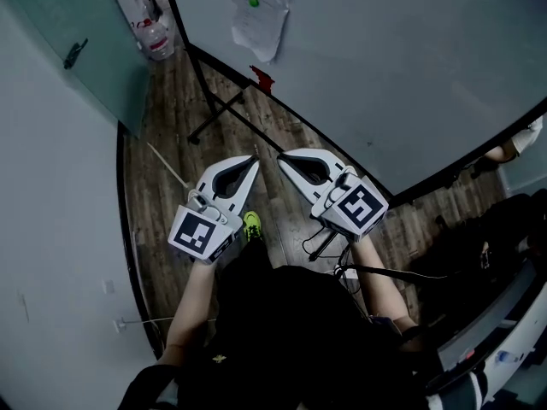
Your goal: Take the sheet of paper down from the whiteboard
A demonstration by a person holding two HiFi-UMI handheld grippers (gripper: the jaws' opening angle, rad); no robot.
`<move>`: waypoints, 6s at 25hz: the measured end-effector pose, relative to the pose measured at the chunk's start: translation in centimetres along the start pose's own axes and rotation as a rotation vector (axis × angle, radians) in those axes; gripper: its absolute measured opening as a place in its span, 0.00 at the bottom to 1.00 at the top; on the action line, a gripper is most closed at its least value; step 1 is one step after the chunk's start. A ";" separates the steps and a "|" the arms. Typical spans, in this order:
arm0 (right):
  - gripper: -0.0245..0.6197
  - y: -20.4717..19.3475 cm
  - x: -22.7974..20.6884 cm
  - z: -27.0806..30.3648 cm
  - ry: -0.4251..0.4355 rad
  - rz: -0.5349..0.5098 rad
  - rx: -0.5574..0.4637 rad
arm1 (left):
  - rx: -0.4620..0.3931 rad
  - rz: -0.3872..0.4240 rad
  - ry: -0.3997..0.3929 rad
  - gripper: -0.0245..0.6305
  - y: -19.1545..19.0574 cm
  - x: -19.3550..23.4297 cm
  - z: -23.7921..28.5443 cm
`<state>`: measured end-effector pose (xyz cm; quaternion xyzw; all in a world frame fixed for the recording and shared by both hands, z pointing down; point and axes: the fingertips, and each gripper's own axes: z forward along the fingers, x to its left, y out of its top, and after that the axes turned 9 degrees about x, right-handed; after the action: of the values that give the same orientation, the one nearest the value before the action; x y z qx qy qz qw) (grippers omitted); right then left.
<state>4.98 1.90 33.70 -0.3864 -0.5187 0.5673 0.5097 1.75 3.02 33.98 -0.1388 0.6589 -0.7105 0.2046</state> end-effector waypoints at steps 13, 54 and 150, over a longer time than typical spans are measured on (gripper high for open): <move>0.08 2.4 -7.0 4.5 -0.069 -0.006 -0.015 | 0.003 0.041 -0.048 0.08 1.6 6.6 4.6; 0.09 6.2 -21.6 18.2 -0.353 -0.116 0.126 | -0.056 0.111 -0.191 0.08 3.9 23.6 13.8; 0.25 9.1 -29.5 14.7 -0.561 -0.147 0.178 | 0.054 0.269 -0.011 0.25 4.9 31.6 29.5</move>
<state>-5.49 -29.33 24.47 -0.1299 -0.6142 0.6565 0.4182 -11.67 -38.16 29.56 -0.0474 0.6512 -0.6933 0.3051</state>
